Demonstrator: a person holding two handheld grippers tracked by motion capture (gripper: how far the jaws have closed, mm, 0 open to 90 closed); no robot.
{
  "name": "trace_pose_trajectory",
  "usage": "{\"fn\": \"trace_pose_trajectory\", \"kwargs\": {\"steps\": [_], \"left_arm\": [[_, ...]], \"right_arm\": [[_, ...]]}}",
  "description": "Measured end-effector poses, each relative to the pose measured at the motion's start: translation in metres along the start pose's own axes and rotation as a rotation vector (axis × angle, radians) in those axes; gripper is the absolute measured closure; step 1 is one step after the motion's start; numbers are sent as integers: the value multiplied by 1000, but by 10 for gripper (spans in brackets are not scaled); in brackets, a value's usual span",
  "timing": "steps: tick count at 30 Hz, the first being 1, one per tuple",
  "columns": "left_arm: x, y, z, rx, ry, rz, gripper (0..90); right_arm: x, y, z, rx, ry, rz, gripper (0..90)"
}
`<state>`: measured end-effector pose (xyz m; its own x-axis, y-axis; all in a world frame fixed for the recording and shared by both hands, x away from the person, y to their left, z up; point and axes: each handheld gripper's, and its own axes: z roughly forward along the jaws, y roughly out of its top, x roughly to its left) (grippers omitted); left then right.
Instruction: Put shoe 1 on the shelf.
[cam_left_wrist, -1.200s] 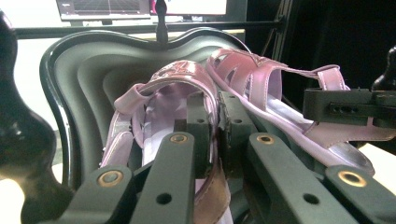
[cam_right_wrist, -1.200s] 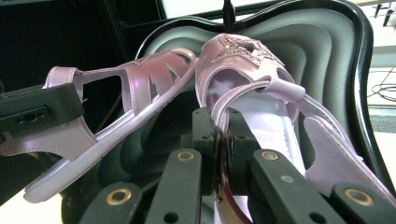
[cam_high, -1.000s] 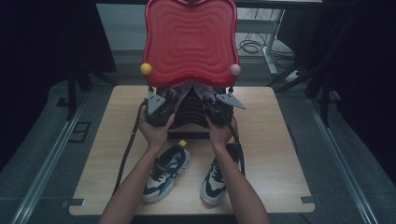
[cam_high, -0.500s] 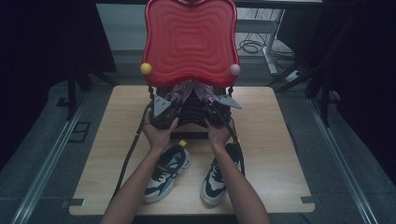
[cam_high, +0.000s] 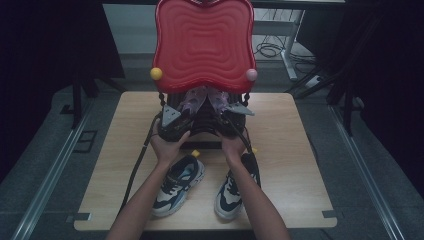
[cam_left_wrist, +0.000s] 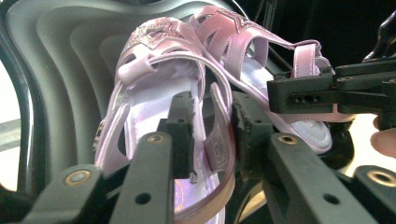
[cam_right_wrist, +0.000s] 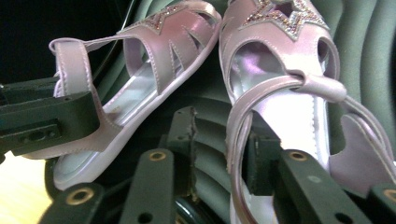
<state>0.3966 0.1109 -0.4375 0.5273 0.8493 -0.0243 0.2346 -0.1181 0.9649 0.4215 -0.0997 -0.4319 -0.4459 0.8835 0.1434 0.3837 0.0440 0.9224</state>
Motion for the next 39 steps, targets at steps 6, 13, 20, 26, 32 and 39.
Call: {"fn": "trace_pose_trajectory", "kwargs": {"steps": [6,13,20,26,32,39], "left_arm": [[4,2,-8,-11,-22,-19,631],[4,5,-17,-18,-44,-28,606],[5,5,-23,-10,-62,-46,598],[5,4,-30,-12,-78,-59,590],[6,3,-39,-3,-97,-73,588],[5,1,-50,6,-116,-79,585]], "right_arm": [[0,1,-5,19,28,9,570],[-1,4,-13,23,44,19,528],[-3,4,-25,11,66,23,515],[-6,3,-35,6,93,20,511],[-9,3,-48,8,138,18,505],[-14,-1,-63,11,181,11,504]]}}
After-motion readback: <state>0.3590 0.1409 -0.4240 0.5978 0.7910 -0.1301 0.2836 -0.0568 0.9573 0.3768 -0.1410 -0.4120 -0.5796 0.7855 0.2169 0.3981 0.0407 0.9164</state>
